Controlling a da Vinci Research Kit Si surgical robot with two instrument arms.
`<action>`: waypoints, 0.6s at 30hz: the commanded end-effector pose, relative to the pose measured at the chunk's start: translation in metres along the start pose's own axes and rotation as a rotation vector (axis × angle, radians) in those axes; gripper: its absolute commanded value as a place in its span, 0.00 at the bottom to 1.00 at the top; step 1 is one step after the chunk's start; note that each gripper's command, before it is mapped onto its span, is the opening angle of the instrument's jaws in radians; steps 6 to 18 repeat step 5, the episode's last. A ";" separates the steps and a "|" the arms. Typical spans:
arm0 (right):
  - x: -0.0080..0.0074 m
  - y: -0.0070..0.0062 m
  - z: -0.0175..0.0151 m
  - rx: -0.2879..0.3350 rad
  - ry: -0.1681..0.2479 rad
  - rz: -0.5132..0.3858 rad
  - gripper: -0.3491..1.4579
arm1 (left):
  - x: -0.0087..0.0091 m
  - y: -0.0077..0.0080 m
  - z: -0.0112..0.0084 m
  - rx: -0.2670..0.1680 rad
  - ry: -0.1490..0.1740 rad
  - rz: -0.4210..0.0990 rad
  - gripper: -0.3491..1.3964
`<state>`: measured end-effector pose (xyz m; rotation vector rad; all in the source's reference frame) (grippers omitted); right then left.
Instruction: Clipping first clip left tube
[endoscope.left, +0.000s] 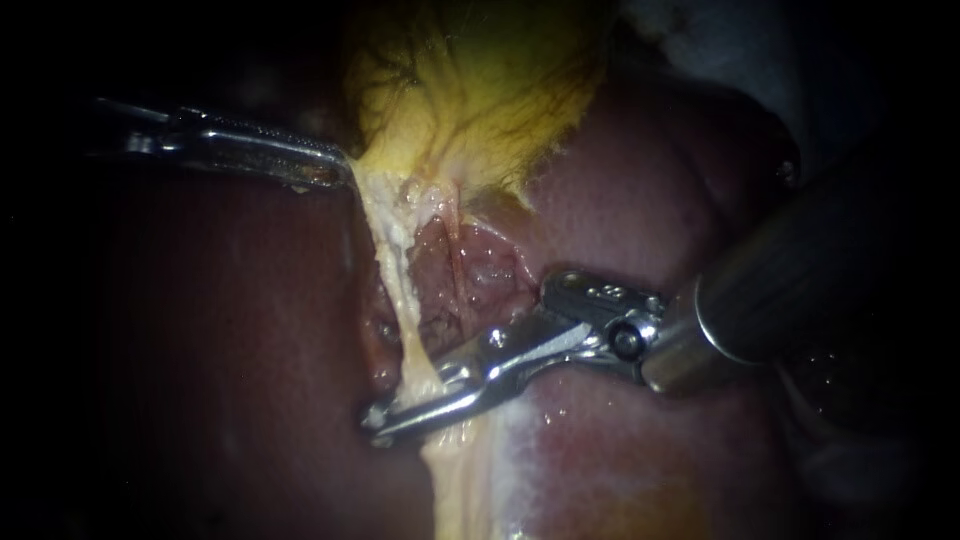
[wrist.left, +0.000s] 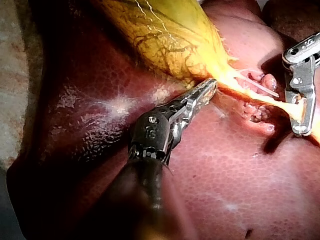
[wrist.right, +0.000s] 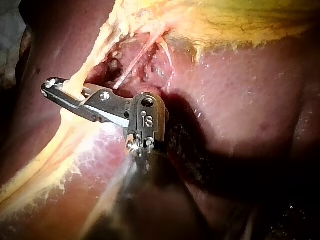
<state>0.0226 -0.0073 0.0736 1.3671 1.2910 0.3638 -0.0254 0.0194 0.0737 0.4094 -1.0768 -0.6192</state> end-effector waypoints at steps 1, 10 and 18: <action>-0.0001 0.0000 0.0001 0.003 -0.001 -0.007 0.00 | 0.0000 0.0000 0.0000 -0.001 0.000 0.000 0.00; -0.0001 0.0001 0.0001 0.003 -0.001 -0.007 0.00 | 0.0000 0.0000 0.0000 -0.001 0.000 0.000 0.00; -0.0001 0.0001 0.0001 0.003 -0.001 -0.007 0.00 | 0.0000 0.0000 0.0000 -0.001 0.000 0.000 0.00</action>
